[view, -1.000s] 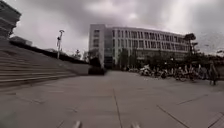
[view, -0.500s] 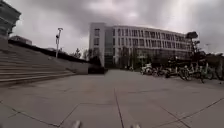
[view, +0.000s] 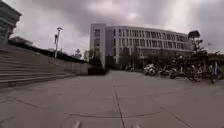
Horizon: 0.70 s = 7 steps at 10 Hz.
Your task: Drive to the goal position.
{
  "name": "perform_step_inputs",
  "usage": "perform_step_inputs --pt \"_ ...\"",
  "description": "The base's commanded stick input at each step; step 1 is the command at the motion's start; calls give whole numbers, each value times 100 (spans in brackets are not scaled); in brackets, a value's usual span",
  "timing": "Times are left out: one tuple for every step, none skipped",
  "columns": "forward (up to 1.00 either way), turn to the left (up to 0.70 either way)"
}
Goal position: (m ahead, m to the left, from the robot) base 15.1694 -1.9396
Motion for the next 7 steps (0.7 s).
perform_step_inputs --pt "85 0" --pt "85 0" --pt "85 0" --pt "85 0" --pt "85 0" --pt "85 0" --pt "85 0"
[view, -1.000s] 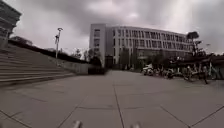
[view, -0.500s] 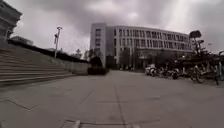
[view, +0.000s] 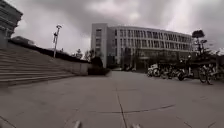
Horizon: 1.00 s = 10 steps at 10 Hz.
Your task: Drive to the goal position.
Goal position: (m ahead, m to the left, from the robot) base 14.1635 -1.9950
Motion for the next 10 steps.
perform_step_inputs --pt "85 0" --pt "85 0" --pt "85 0" --pt "85 -4" --pt "85 -16" --pt "85 -23" --pt "85 -1" --pt "85 0" --pt "85 0" --pt "85 0"
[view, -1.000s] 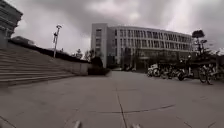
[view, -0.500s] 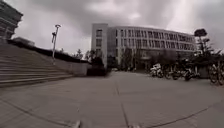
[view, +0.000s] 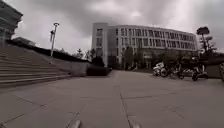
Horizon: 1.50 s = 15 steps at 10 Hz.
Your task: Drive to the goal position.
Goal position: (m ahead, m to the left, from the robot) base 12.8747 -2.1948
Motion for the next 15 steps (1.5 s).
perform_step_inputs --pt "85 0" --pt "85 0" --pt "85 0" --pt "85 0" --pt "85 0" --pt "85 0" --pt "85 0" --pt "85 0" --pt "85 0" --pt "85 0" --pt "85 -5" --pt "85 -21" --pt "85 -29" --pt "85 -11" --pt "85 0"
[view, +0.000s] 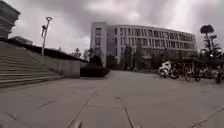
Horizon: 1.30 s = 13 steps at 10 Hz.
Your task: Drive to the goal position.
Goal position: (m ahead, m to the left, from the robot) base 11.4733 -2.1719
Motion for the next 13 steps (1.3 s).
perform_step_inputs --pt "85 0" --pt "85 0" --pt "85 0" --pt "85 0" --pt "85 0" --pt "85 0" --pt "85 0" --pt "85 0" --pt "85 0" --pt "85 0" --pt "85 0" --pt "85 0" --pt "85 0"
